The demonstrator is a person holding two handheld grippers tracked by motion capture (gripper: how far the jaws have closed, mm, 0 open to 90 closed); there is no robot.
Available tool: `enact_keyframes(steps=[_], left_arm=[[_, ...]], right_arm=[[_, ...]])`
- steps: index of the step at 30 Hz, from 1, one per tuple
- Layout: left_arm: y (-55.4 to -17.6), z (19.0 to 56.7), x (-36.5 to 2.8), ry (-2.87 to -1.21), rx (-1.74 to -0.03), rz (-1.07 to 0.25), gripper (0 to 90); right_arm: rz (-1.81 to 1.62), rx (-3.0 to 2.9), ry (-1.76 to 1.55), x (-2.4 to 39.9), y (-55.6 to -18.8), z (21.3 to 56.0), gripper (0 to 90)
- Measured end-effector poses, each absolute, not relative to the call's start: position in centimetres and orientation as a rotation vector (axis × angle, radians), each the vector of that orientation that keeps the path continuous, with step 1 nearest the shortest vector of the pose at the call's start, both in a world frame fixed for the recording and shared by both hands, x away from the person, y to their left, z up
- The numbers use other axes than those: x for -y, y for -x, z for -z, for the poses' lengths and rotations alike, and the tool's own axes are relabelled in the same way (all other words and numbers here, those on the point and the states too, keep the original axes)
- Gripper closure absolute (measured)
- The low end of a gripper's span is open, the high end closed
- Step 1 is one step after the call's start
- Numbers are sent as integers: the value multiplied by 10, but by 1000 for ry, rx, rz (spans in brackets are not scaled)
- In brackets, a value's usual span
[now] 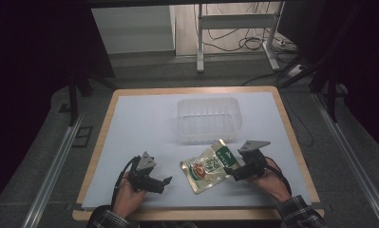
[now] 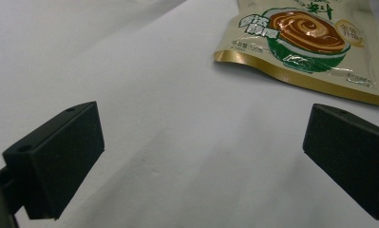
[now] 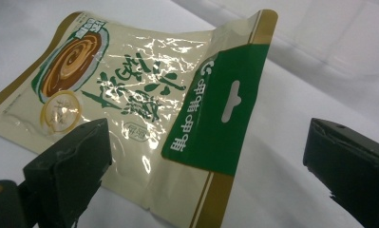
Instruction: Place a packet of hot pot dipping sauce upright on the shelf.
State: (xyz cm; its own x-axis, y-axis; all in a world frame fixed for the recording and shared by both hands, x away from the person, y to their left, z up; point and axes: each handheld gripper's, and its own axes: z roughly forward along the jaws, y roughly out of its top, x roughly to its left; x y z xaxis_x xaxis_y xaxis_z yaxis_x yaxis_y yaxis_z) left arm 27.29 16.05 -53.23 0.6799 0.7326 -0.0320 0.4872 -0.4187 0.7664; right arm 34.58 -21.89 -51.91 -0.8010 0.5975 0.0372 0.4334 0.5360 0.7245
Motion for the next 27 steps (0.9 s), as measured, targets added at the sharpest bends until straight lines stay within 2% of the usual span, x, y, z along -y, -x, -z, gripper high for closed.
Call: enact_keyframes(steps=[6, 9, 22, 27], left_arm=[[-273, 533, -160, -2104, -935, -397, 0], [-273, 533, -160, -2109, -932, -396, 0], [-273, 533, -158, -2117, -927, -393, 0], [-273, 533, -158, -2127, -924, -392, 0]], right_arm=[[-1091, -2592, -901, 211, -354, 519, 30], [-1074, -2598, -905, 207, -357, 518, 85], [-973, -2620, -866, 192, -360, 515, 561], [-946, -2652, -833, 187, -360, 515, 704]])
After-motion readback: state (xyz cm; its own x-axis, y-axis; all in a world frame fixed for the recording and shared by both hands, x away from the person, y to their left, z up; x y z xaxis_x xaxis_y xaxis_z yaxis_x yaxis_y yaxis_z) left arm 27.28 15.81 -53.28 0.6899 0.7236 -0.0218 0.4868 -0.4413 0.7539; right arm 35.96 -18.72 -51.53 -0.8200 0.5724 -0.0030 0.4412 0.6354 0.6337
